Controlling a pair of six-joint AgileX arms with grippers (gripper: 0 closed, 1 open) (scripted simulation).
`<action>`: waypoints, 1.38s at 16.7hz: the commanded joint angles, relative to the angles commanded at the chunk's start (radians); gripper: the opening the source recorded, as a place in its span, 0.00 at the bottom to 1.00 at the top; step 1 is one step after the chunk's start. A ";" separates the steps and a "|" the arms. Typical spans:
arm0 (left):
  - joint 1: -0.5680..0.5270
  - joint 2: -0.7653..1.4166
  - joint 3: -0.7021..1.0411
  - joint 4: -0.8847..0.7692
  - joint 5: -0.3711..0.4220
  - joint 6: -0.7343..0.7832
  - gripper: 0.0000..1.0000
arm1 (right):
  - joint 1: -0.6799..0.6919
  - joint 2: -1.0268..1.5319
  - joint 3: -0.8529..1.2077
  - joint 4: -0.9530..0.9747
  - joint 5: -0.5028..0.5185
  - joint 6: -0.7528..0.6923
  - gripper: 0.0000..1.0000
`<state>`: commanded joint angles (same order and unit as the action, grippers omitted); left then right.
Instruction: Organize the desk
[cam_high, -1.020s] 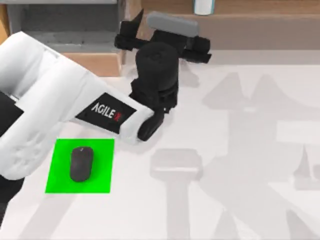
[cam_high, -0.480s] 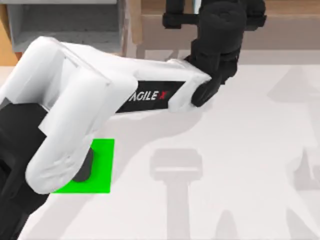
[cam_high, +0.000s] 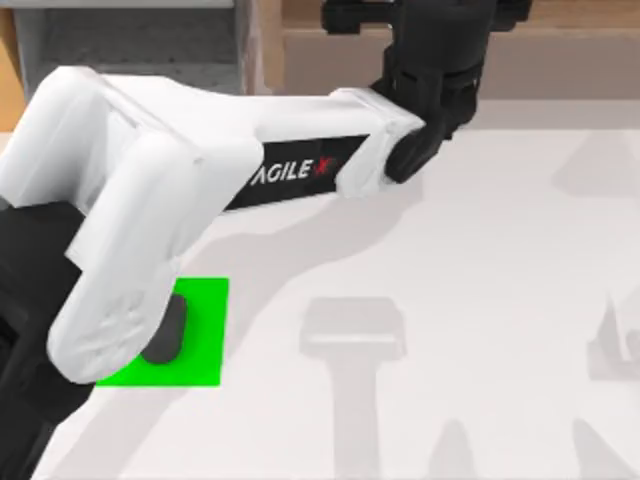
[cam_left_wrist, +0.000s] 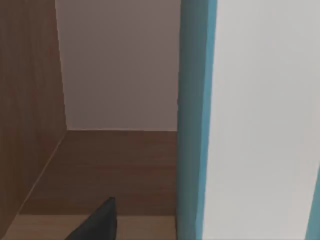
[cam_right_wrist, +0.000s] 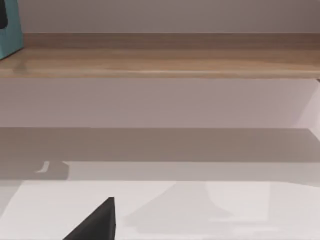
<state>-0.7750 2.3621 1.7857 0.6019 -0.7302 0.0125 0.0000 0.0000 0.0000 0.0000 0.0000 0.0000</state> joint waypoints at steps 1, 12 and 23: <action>-0.003 -0.001 -0.002 0.002 0.001 0.001 1.00 | 0.000 0.000 0.000 0.000 0.000 0.000 1.00; 0.025 0.061 0.111 -0.052 0.026 -0.002 1.00 | 0.000 0.000 0.000 0.000 0.000 0.000 1.00; 0.025 0.061 0.111 -0.052 0.026 -0.002 0.17 | 0.000 0.000 0.000 0.000 0.000 0.000 1.00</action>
<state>-0.7500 2.4231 1.8969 0.5502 -0.7046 0.0107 0.0000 0.0000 0.0000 0.0000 0.0000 0.0000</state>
